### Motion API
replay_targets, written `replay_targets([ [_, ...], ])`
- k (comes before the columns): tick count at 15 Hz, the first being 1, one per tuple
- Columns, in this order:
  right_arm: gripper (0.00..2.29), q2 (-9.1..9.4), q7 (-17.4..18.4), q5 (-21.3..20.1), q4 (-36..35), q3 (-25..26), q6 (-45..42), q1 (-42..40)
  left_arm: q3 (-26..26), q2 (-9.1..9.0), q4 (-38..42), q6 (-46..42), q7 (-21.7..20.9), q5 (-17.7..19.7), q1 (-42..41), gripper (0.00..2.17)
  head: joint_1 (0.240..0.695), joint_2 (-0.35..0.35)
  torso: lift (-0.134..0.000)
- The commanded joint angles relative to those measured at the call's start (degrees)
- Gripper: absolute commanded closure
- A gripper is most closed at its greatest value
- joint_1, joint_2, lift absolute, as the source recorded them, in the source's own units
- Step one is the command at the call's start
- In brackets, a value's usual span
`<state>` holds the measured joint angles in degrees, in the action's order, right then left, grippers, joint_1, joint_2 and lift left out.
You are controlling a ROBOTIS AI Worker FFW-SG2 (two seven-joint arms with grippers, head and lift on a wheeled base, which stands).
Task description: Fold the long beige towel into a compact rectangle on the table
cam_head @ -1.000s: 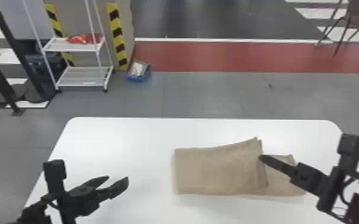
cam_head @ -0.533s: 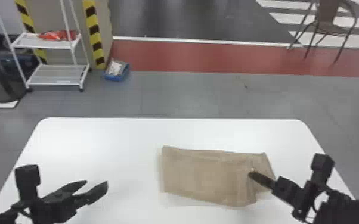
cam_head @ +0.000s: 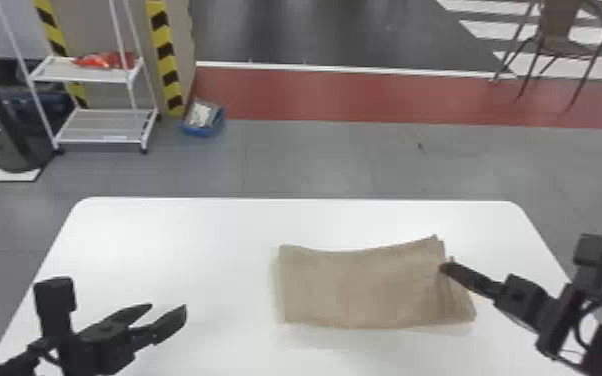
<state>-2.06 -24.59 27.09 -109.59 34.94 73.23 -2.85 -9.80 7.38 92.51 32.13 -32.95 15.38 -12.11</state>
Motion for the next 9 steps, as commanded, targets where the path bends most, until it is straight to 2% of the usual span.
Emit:
replay_targets([
  [1, 1.24, -3.65, -1.07, 0.15, 4.91, 3.12, -0.14, 0.04, -0.04, 0.0, -0.05, 0.0, -0.1, 0.0, -0.1, 0.16, 0.695, -0.109, 0.0],
  [3, 1.24, -6.37, -3.09, -2.4, 19.5, 2.76, -9.45, 2.41, 0.57, 0.0, -0.14, -0.7, -0.01, 0.0, -0.37, 0.16, 0.695, -0.167, 0.0],
  [4, 1.24, -7.16, -3.71, -5.12, 24.42, 1.97, -10.86, 4.17, 0.84, 0.0, -0.14, -1.05, -0.01, -0.09, -0.54, 0.16, 0.695, -0.188, 0.0],
  [5, 1.24, -7.16, -4.85, -8.64, 28.46, 1.45, -11.74, 6.54, 1.1, 0.0, -0.14, -1.05, 0.08, -0.09, -0.63, 0.16, 0.695, -0.205, 0.0],
  [6, 1.24, -6.9, -5.46, -9.96, 29.69, 0.83, -11.74, 7.69, 1.19, 0.0, 0.04, -1.05, 0.08, -0.09, -0.81, 0.16, 0.695, -0.221, 0.0],
  [9, 1.24, -6.02, -5.82, -9.16, 28.2, -1.19, -10.51, 7.69, 0.57, 0.0, 0.21, -1.23, 0.08, -0.09, -1.42, 0.16, 0.695, -0.225, 0.0],
])
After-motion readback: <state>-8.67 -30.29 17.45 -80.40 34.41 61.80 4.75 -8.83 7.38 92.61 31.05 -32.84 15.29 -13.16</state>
